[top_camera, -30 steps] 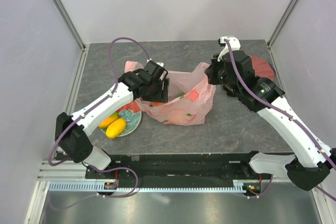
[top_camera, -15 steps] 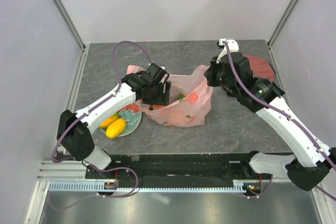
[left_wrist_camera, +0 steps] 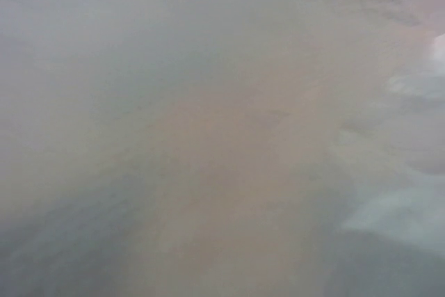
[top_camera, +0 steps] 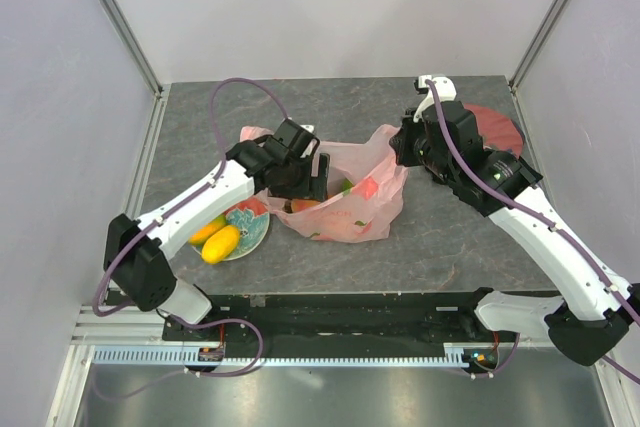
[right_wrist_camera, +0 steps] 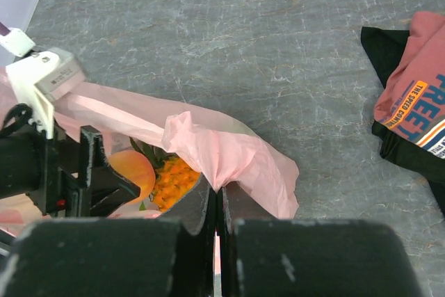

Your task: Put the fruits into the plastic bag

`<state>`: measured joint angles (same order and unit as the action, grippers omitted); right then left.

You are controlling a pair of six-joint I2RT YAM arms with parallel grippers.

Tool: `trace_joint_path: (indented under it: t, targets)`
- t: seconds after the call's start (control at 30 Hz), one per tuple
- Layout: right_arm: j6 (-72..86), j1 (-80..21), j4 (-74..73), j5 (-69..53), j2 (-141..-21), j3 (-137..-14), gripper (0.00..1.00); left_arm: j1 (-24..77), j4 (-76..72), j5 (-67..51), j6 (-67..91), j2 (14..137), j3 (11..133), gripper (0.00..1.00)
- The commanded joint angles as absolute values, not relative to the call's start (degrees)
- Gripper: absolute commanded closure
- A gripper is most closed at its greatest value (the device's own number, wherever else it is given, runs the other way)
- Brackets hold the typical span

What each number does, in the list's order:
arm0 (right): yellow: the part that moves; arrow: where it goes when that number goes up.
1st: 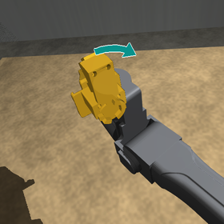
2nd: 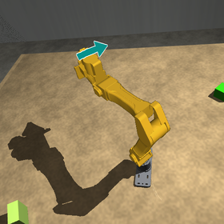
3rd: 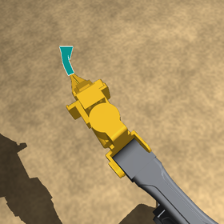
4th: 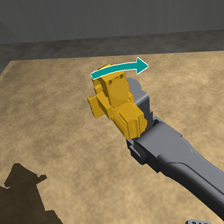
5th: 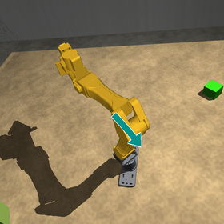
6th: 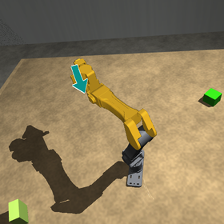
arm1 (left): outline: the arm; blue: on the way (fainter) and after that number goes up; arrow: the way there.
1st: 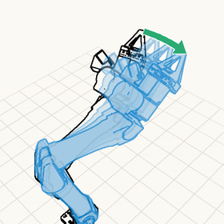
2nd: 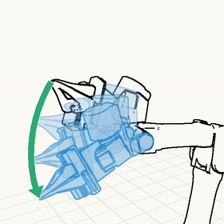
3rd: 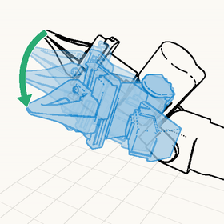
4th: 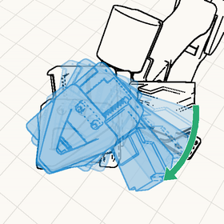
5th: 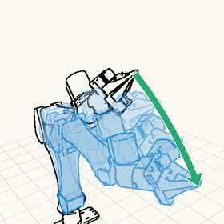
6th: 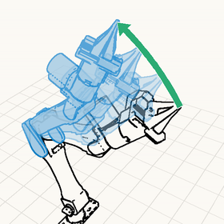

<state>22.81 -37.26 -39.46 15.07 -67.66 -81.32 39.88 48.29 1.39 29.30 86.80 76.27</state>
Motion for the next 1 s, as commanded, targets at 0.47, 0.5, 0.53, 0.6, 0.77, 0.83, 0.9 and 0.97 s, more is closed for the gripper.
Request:
trace_joint_path:
  t: [0.47, 0.5, 0.53, 0.6, 0.77, 0.83, 0.9, 0.97]
  targets:
    - [23.6, -37.1, -37.8, 16.1, -66.1, -80.9, 1.00, 39.8, 42.2, -15.6, 23.8, 76.7, 92.4, 0.06]
    - [23.6, -37.0, -37.8, 16.0, -66.1, -80.9, 1.00, 39.8, 41.9, -15.6, 23.9, 77.2, 93.3, 0.06]
    - [23.7, -37.0, -37.8, 16.2, -66.0, -80.9, 1.00, 39.8, 41.6, -15.6, 23.9, 77.3, 94.3, 0.06]
    - [23.7, -37.1, -37.9, 16.2, -66.0, -81.0, 1.00, 39.6, 40.4, -14.7, 23.9, 77.4, 96.9, 0.06]
    - [23.7, -37.1, -37.8, 16.0, -66.1, -81.2, 1.00, 38.0, 39.8, -12.8, 22.3, 78.7, 102.5, 0.04]
    - [23.7, -37.0, -37.8, 16.0, -66.1, -81.3, 1.00, 36.1, 39.8, -11.3, 22.2, 78.9, 103.9, 0.04]
    - [23.7, -37.0, -37.8, 16.2, -66.0, -81.4, 1.00, 32.4, 39.9, -10.2, 22.8, 78.4, 104.3, 0.04]
    - [23.7, -37.1, -37.8, 16.3, -65.9, -81.4, 1.00, 26.3, 40.3, -10.0, 24.5, 77.3, 104.1, 0.04]
